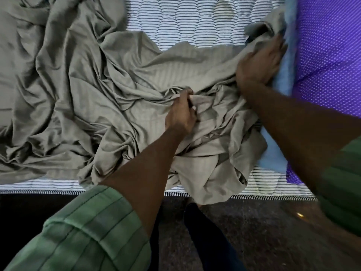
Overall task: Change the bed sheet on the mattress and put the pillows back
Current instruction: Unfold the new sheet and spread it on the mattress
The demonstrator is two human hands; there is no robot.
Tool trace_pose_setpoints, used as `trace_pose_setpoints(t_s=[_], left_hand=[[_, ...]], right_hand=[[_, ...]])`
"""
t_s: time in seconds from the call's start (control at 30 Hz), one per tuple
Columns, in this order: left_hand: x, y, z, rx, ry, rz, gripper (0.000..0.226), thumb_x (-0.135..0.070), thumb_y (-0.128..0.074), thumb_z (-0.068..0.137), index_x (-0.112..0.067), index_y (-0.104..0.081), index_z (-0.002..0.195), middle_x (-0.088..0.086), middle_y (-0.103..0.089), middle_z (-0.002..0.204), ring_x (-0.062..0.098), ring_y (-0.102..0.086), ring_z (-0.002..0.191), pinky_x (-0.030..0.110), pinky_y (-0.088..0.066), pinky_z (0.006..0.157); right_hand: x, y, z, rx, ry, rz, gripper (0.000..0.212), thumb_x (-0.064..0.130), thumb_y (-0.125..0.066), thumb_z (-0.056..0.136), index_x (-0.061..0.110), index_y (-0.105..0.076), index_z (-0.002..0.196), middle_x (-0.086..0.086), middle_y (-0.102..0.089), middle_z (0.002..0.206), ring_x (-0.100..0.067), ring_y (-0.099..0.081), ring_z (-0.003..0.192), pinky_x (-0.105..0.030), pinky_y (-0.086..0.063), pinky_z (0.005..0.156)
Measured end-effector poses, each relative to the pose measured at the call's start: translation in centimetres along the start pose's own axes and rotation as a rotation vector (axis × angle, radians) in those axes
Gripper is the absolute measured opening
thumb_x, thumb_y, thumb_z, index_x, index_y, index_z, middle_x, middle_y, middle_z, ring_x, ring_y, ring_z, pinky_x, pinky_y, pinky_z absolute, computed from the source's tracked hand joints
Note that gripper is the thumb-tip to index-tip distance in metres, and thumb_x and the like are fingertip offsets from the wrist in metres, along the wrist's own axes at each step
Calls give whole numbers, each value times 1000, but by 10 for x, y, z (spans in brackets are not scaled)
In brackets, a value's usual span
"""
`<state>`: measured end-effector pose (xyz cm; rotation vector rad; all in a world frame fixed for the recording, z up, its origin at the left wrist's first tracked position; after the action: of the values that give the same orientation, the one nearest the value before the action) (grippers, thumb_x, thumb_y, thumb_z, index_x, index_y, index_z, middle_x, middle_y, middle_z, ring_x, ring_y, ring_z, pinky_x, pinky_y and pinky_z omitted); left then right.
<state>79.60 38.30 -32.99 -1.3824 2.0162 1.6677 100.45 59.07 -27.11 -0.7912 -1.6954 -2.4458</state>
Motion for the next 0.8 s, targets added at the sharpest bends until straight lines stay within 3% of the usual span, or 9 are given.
trace_pose_setpoints(t_s=[0.07,0.13,0.2,0.33,0.43,0.53,0.67,0.8], left_hand=[[5,10,-1,-32,13,30,43,-22,-48,95,-32,-42,136,4,-68,114,33,-64,106,38,-45,81],[20,26,-3,-71,43,81,37,-21,-48,95,-29,-48,131,6,-68,117,34,-64,108,40,-47,84],[46,47,-3,-103,75,123,29,-22,-49,95,-27,-57,123,6,-68,118,32,-63,112,39,-48,89],[98,92,-9,-71,12,190,28,-23,-51,93,-27,-67,116,5,-70,117,31,-64,112,39,-51,91],[133,132,-25,-24,-76,281,35,-23,-53,92,-32,-63,124,4,-69,119,30,-65,110,38,-52,89],[189,187,-45,4,-98,338,29,-18,-54,91,-26,-66,116,6,-67,117,33,-64,106,38,-50,86],[270,278,-74,-98,-113,340,20,-19,-53,90,-21,-68,104,7,-68,108,35,-64,97,41,-49,82],[374,368,-108,-238,15,339,30,-28,-43,88,-21,-68,104,6,-70,105,35,-65,95,43,-52,83]], right_hand=[[40,0,-66,166,353,-83,78,32,-47,82,1,-39,153,-23,-43,156,-35,-41,145,-45,-23,122],[63,-20,-140,442,576,-59,72,29,-54,83,4,-44,150,-20,-44,155,-36,-42,142,-49,-29,118],[77,-33,-199,531,700,-66,64,32,-58,81,8,-53,140,-17,-53,146,-37,-48,135,-48,-38,112],[117,-43,-292,579,745,-82,43,32,-58,86,11,-63,124,-11,-62,130,-32,-55,124,-44,-42,105],[149,-46,-346,599,700,-116,41,35,-45,87,14,-62,118,-8,-61,124,-31,-54,118,-41,-39,100],[191,-56,-411,658,676,-131,38,32,-51,90,13,-61,121,-11,-59,126,-32,-52,120,-41,-38,101],[271,-56,-506,624,802,-50,28,27,-57,87,11,-63,110,-14,-61,113,-36,-56,109,-44,-40,93],[360,-60,-613,653,962,78,23,24,-64,85,12,-64,105,-13,-61,109,-35,-55,102,-44,-40,89]])
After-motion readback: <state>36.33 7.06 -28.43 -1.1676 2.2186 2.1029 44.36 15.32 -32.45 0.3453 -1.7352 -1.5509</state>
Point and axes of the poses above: each hand's wrist, its own z-axis towards the middle knuckle, its own y-axis out of the back of the hand, x = y × z, the point moved 9 cm from there along z, towards the middle knuckle
